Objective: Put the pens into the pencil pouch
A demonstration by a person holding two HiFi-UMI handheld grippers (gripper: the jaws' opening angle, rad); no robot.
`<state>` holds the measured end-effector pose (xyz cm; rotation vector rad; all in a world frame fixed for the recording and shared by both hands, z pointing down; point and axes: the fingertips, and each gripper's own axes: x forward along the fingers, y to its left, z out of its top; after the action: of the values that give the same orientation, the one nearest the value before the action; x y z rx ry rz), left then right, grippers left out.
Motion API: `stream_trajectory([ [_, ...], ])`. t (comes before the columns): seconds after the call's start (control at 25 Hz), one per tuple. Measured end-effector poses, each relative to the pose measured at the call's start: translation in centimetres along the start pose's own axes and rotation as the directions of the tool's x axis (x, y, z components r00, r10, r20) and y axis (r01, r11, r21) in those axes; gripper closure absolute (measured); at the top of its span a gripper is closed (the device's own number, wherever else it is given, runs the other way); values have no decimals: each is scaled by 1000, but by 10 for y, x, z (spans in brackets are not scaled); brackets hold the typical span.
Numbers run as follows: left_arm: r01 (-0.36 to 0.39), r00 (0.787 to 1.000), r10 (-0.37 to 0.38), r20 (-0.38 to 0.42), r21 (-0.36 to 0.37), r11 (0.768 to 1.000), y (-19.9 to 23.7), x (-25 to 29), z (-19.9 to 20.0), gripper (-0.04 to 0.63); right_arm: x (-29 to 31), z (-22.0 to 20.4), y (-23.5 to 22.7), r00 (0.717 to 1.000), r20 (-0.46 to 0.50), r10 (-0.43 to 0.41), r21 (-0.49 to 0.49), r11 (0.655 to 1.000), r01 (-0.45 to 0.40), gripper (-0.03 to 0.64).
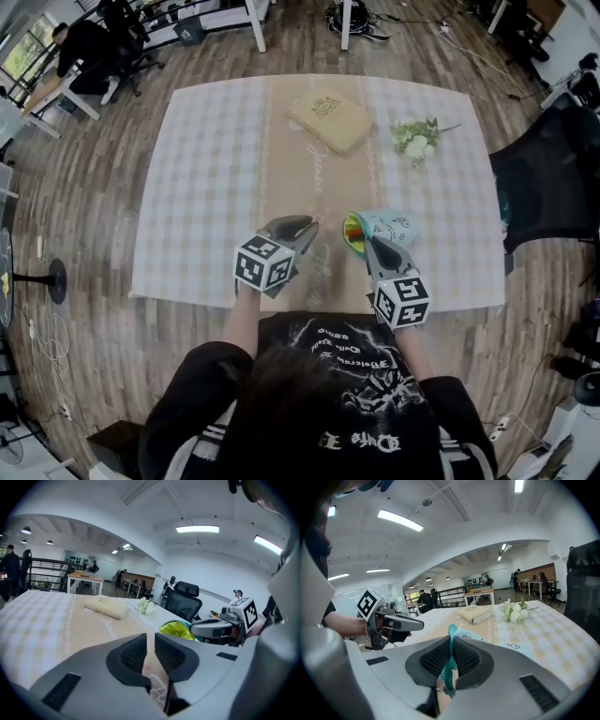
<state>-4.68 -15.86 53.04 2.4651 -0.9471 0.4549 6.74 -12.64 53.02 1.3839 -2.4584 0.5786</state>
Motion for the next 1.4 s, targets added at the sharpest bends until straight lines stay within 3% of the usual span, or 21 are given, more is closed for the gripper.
stream_trajectory([
  [0.08,-36,997,37,62,-25,999,6,-10,3,562,0,0,0,1000,2,-3,0,1000,3,588],
  [0.32,-52,977,69,200,-90,995,11,-42,14,575,2,-1,5,1000,-2,-1,4,1000,1,588],
  [1.0,-189,936,214,279,-116,975,24,-97,22,575,26,-28,34,995,-99,28,28,999,-25,584],
  [1.4,-200,945,217,246,-93,975,30,-98,1,575,42,-67,38,981,-192,31,47,999,-23,582],
])
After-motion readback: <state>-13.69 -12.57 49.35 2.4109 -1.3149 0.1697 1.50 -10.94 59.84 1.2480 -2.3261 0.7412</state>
